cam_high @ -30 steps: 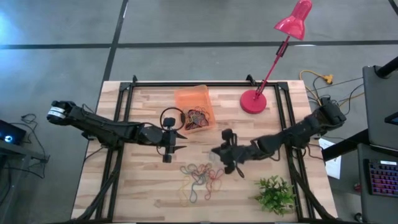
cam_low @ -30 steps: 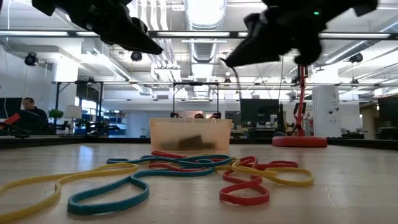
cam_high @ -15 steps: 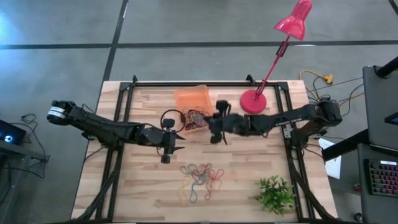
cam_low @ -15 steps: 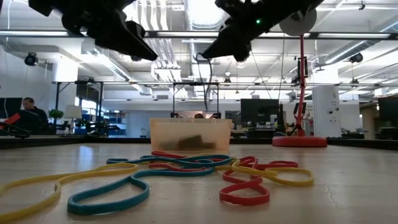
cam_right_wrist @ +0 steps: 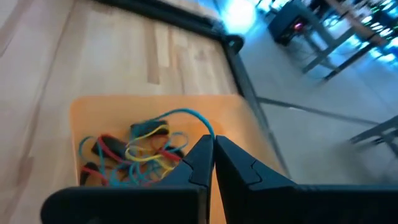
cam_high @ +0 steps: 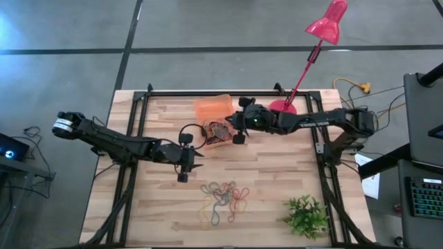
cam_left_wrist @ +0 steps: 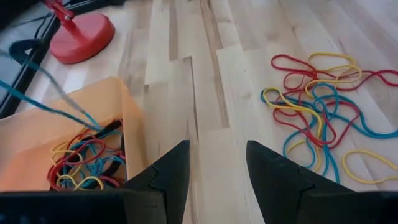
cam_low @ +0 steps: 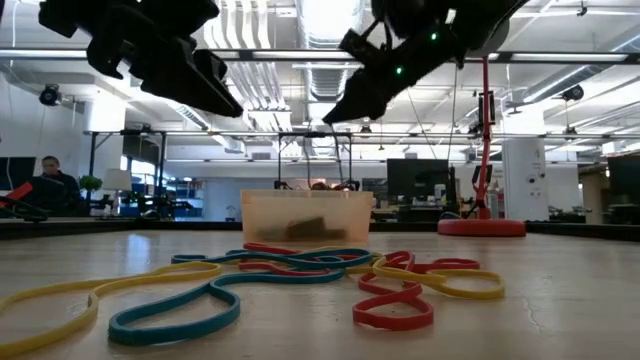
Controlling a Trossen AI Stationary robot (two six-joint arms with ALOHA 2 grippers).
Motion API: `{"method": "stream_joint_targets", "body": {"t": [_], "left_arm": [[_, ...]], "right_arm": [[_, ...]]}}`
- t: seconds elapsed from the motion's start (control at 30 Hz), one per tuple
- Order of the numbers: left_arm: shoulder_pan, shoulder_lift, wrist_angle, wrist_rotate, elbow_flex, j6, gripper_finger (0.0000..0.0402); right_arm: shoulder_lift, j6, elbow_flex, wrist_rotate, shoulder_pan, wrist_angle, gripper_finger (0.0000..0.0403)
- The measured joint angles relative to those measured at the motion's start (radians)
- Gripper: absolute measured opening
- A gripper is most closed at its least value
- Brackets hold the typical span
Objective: Pick and place rubber bands into bin
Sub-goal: Put the blue rubber band into the orange bin, then put the red rubber band into the orange bin
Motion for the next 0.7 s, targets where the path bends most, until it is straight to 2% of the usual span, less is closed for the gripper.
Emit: {"method": "stream_joint_targets", "body": {"t": [0.17,0.5,0.7], "left_arm": [[0.000,-0.001,-0.010,0.000,0.000,0.000,0.0142],[0.000,-0.031,-0.159,-0.027,-0.010,-0.086,0.0142],[0.000,-0.035,-0.164,-0.026,-0.015,-0.086,0.0142]], "right_arm": [[0.082,0.001,0.000,-0.028,-0.019,0.065,0.0008],[0.184,0.068,0.051,-0.028,-0.050,0.067,0.0009],[0.184,0.111,0.066,-0.140,-0.078,0.042,0.0039]]}}
